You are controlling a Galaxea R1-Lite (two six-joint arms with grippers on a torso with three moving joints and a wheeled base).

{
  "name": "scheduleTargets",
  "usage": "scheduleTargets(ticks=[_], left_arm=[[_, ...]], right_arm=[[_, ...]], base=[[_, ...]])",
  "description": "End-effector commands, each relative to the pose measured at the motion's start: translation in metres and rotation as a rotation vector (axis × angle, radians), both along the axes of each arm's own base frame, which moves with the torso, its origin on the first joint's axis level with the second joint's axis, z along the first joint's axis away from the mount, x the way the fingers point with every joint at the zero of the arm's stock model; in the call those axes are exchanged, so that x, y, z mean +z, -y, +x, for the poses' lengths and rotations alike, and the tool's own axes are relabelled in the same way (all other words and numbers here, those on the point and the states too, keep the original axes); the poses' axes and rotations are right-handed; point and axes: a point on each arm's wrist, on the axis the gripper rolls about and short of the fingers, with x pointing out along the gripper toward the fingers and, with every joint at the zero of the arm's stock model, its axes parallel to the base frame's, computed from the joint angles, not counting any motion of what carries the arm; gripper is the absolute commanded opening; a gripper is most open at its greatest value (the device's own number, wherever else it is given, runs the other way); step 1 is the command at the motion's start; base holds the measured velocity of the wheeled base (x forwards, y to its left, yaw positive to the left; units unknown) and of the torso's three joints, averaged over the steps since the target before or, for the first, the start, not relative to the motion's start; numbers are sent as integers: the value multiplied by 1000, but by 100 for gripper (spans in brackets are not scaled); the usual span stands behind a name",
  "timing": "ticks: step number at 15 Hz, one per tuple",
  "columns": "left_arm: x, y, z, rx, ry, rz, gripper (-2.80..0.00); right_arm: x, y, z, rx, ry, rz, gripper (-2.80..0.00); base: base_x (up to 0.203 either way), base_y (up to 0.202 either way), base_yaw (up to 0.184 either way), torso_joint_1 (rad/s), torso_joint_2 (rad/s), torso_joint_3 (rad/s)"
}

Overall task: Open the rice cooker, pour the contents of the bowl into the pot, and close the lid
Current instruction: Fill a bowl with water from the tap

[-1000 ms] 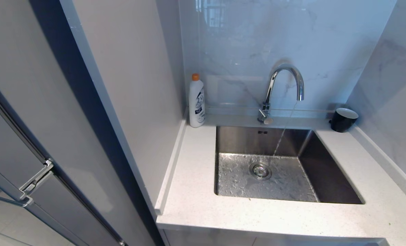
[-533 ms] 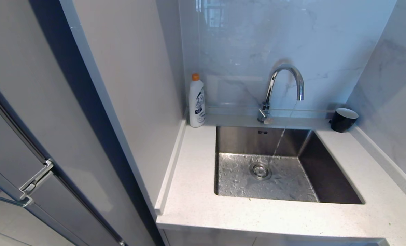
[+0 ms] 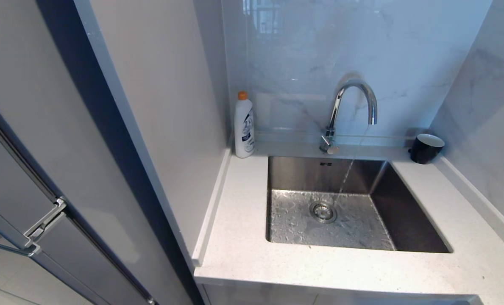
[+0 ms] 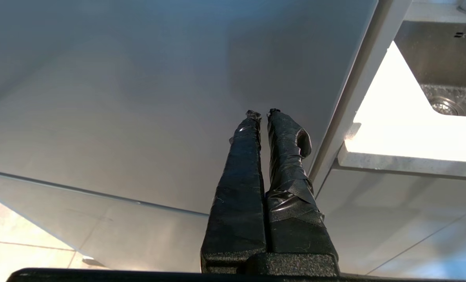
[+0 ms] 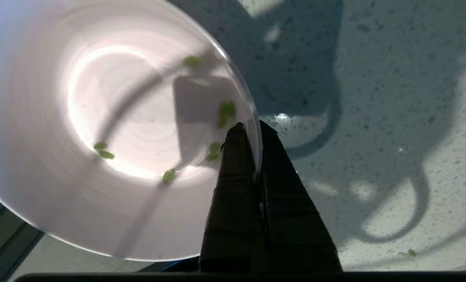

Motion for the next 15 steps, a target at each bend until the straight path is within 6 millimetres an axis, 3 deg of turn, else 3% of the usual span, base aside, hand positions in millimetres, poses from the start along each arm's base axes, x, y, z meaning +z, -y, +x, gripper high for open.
scheduleTargets(ticks=[1,5,8,15], left_arm=[[0,0,0,0,-1,-4,-280],[0,0,0,0,-1,-5,-280],[0,0,0,0,-1,-5,-280],[0,0,0,0,-1,-5,-280]], right_arm=[[0,-1,0,3,-3,3,-280],[-1,0,0,1,-4,1,-280],[10,-1,0,6,38,-27,-280],[70,-19,19,104,130,140,-280]], base=[[0,0,0,0,0,0],[0,0,0,0,0,0],[0,0,0,0,0,0],[0,0,0,0,0,0]])
